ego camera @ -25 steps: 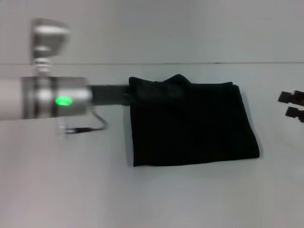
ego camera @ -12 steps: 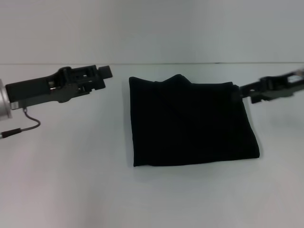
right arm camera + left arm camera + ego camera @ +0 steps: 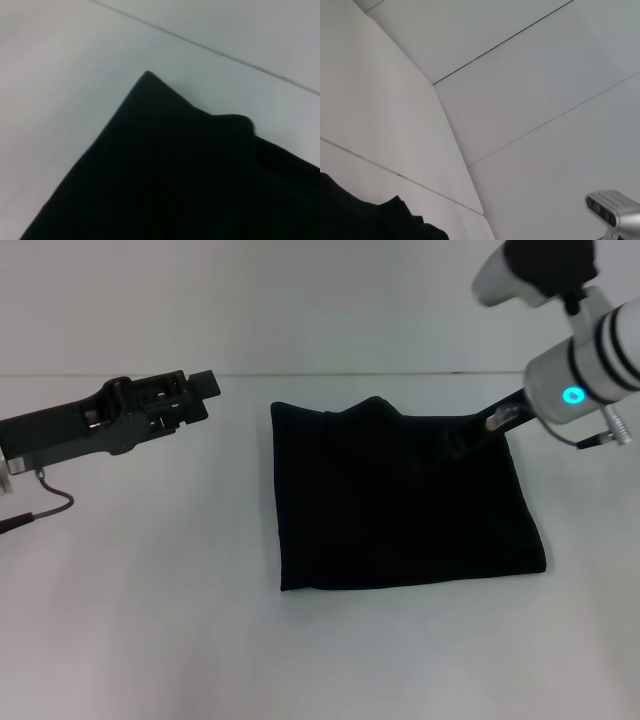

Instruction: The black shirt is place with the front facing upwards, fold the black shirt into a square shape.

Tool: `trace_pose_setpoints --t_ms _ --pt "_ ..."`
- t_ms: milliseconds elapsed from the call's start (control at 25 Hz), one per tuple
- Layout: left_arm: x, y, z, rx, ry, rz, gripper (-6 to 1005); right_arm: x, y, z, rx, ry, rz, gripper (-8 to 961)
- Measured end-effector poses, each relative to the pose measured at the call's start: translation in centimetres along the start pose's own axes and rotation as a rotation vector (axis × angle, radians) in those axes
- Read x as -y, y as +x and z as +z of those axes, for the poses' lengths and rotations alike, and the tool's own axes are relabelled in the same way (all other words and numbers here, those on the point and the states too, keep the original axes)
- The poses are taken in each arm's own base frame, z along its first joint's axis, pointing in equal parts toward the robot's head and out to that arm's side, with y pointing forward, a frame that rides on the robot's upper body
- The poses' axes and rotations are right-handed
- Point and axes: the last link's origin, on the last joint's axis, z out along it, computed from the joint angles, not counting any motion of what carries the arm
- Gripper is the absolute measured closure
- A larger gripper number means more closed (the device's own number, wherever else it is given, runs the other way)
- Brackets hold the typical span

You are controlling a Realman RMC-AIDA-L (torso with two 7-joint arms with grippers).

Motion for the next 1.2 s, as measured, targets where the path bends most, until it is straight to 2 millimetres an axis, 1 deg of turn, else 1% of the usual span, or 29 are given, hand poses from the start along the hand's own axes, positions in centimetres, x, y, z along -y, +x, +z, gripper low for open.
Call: trace_pose_setpoints --t_ms 120,320,680,1080,1200 --pt "-0.1 0.1 0.2 -0.002 -0.003 0.002 426 -1.4 -0.1 1.1 -0.004 -0.007 -0.075 210" --pt "-0.2 0.2 0.5 -0.012 -0.018 -0.004 426 -2.7 -0.2 2.2 -0.020 0.009 -0.146 222" --pt "-0.4 0.4 1.0 -0.022 -0.028 -0.007 426 -2.9 -0.4 2.9 -0.068 0.093 -0.196 243" --pt "-0.2 0.5 1.3 -0.031 -0.018 -0.014 426 -3.4 -0.4 3.3 -0.084 0.096 -0.215 488" --pt "-0.2 0.6 1.3 -0.032 -0.017 -0.012 426 -3.4 -0.4 3.1 -0.080 0.094 -0.206 610"
